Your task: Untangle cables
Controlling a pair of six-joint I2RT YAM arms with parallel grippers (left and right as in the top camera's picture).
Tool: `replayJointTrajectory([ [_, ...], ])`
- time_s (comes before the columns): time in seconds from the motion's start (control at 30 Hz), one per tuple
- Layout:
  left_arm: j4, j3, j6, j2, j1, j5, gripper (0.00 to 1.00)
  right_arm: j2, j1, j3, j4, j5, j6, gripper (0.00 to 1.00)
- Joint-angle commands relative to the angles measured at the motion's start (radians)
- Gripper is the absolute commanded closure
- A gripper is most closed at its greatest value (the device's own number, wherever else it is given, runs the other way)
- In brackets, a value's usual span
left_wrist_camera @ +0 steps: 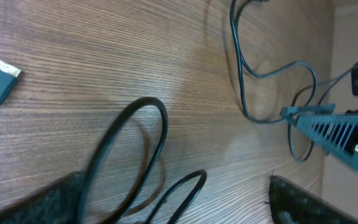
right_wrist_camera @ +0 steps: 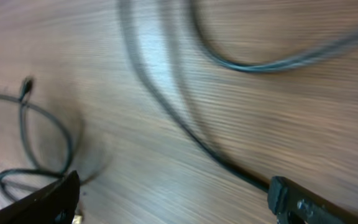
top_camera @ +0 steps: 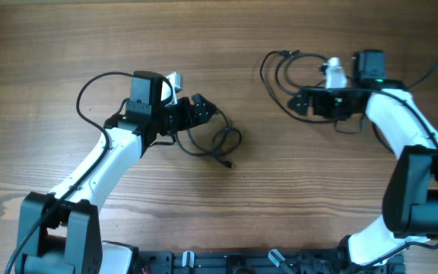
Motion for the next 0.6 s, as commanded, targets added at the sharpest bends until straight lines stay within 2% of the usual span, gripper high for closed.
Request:
replayJointTrajectory([
  [0.0, 0.003, 0.001, 0.011, 0.008, -0.002, -0.021, 0.0, -0.016, 0.112, -0.001, 0.05, -0.056, -0.034, 0.0],
  [0.07, 0.002, 0.001, 0.011, 0.008, 0.0, -0.027, 0.0, -0.016, 0.174, -0.001, 0.092, -0.051, -0.003, 0.01],
  [0.17, -0.037, 0.001, 0.011, 0.008, 0.018, -0.189, 0.0, -0.002, 0.248, -0.002, 0.178, 0.011, 0.09, 0.13],
  [0.23, -0.075, 0.001, 0.011, 0.008, 0.024, -0.301, 0.0, 0.023, 0.283, -0.002, 0.241, 0.086, 0.187, 0.33],
  [0.3, -0.11, 0.001, 0.011, 0.008, 0.024, -0.349, 0.0, 0.061, 0.306, -0.002, 0.29, 0.147, 0.255, 0.47],
  [0.4, -0.162, 0.001, 0.011, 0.008, 0.024, -0.369, 0.0, 0.136, 0.311, -0.002, 0.34, 0.178, 0.319, 0.62],
  [0.43, -0.172, 0.001, 0.011, 0.008, 0.024, -0.368, 0.0, 0.165, 0.31, -0.002, 0.351, 0.189, 0.332, 0.7],
  [0.47, -0.171, 0.001, 0.011, 0.008, 0.024, -0.369, 0.0, 0.185, 0.31, -0.002, 0.356, 0.208, 0.344, 0.82],
  [0.5, -0.171, 0.001, 0.011, 0.008, 0.024, -0.369, 0.0, 0.208, 0.31, -0.002, 0.36, 0.243, 0.372, 0.87],
  [0.57, -0.171, 0.001, 0.011, 0.008, 0.024, -0.369, 0.0, 0.248, 0.308, -0.002, 0.359, 0.351, 0.449, 0.92],
])
